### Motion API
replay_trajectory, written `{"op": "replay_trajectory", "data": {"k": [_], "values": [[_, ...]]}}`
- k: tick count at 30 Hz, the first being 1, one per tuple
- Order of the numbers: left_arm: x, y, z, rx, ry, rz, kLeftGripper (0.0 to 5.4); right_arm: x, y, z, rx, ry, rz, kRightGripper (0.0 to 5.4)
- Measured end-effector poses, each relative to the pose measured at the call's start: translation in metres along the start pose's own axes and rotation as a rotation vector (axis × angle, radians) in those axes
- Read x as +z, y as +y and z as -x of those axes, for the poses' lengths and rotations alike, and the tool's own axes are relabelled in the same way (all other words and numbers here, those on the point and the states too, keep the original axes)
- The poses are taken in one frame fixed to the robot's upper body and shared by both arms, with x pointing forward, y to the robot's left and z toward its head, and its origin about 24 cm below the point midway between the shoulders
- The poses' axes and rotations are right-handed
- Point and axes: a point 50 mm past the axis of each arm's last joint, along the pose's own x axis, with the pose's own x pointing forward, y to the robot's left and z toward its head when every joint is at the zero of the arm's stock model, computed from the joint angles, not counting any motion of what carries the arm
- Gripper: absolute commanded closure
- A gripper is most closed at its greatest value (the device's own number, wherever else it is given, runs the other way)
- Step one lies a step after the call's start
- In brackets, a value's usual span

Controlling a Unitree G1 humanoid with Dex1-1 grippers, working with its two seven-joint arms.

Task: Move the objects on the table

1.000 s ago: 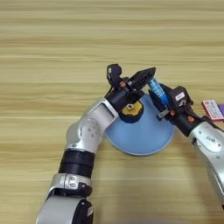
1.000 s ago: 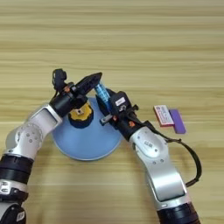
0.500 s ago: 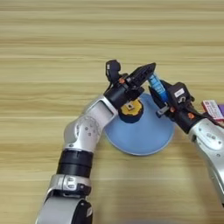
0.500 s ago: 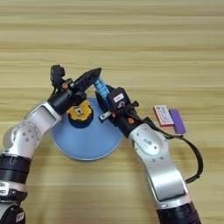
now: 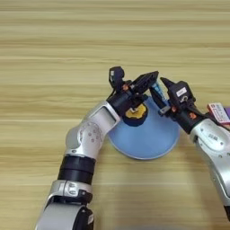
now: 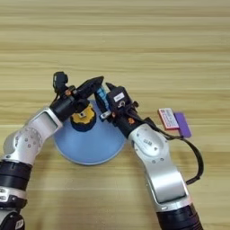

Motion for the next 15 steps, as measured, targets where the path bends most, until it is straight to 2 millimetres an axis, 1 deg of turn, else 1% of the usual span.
{"op": "replay_trajectory", "data": {"k": [4, 7, 8, 9, 11, 15], "values": [[0.0, 0.001, 0.001, 0.005, -0.005, -0.001, 4.1, 0.0, -0.001, 0.0, -0.012, -0.001, -0.001, 2.4], [0.0, 0.002, 0.001, 0.01, -0.008, 0.002, 4.1, 0.0, -0.002, 0.0, -0.022, 0.0, -0.001, 1.83], [0.0, 0.003, 0.001, 0.011, -0.008, 0.002, 4.1, 0.0, -0.002, 0.0, -0.023, 0.0, -0.001, 1.77], [0.001, 0.003, 0.002, 0.015, -0.011, 0.001, 4.1, 0.0, -0.002, 0.0, -0.024, 0.001, -0.001, 1.56], [0.002, 0.006, 0.003, 0.032, -0.023, -0.008, 4.1, 0.0, -0.002, 0.0, -0.025, -0.001, -0.003, 1.42], [0.007, 0.016, 0.009, 0.087, -0.038, -0.063, 4.1, 0.003, -0.013, 0.002, -0.065, -0.031, -0.003, 0.86]]}}
